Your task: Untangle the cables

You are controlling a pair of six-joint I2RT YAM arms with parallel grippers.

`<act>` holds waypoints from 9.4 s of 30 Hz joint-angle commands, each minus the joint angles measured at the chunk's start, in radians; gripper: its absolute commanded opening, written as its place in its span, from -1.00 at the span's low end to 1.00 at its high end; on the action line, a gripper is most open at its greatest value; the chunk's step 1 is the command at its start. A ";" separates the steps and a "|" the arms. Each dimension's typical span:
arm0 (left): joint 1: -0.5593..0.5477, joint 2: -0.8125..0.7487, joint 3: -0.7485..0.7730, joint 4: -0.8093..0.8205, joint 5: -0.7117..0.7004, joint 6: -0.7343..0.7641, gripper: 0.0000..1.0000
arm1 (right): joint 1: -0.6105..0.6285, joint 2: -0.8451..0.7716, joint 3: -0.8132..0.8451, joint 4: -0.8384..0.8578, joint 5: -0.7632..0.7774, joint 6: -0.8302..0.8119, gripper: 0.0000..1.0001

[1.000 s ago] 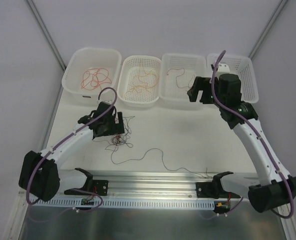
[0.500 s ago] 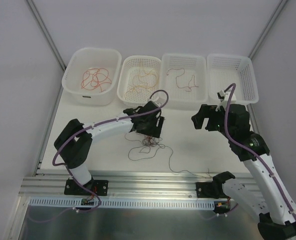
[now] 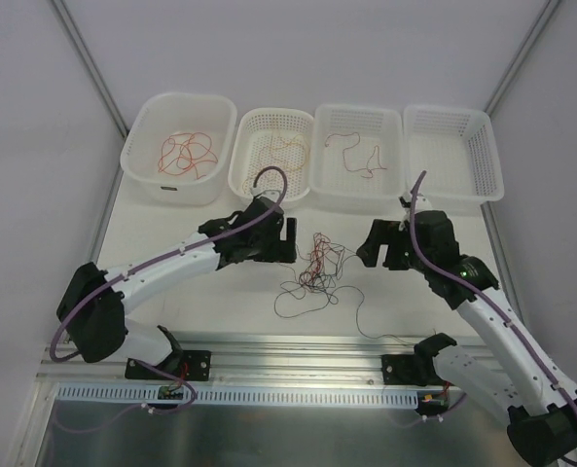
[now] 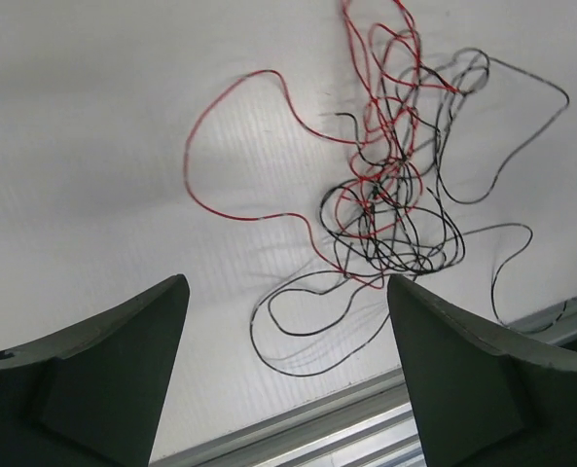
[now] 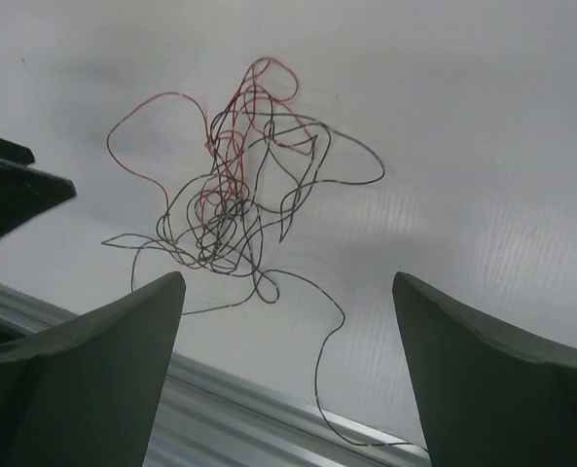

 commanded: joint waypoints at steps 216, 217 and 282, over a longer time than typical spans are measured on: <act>0.174 -0.300 -0.102 0.080 0.252 -0.006 0.78 | 0.100 0.460 0.125 0.091 -0.115 -0.069 0.40; 0.152 -0.234 -0.091 0.104 0.239 -0.008 0.77 | 0.100 0.474 0.113 0.109 -0.129 -0.069 0.39; 0.215 -0.263 -0.445 0.233 -0.190 -0.097 -1.00 | -0.292 0.176 0.708 -0.369 -0.094 -0.180 -0.99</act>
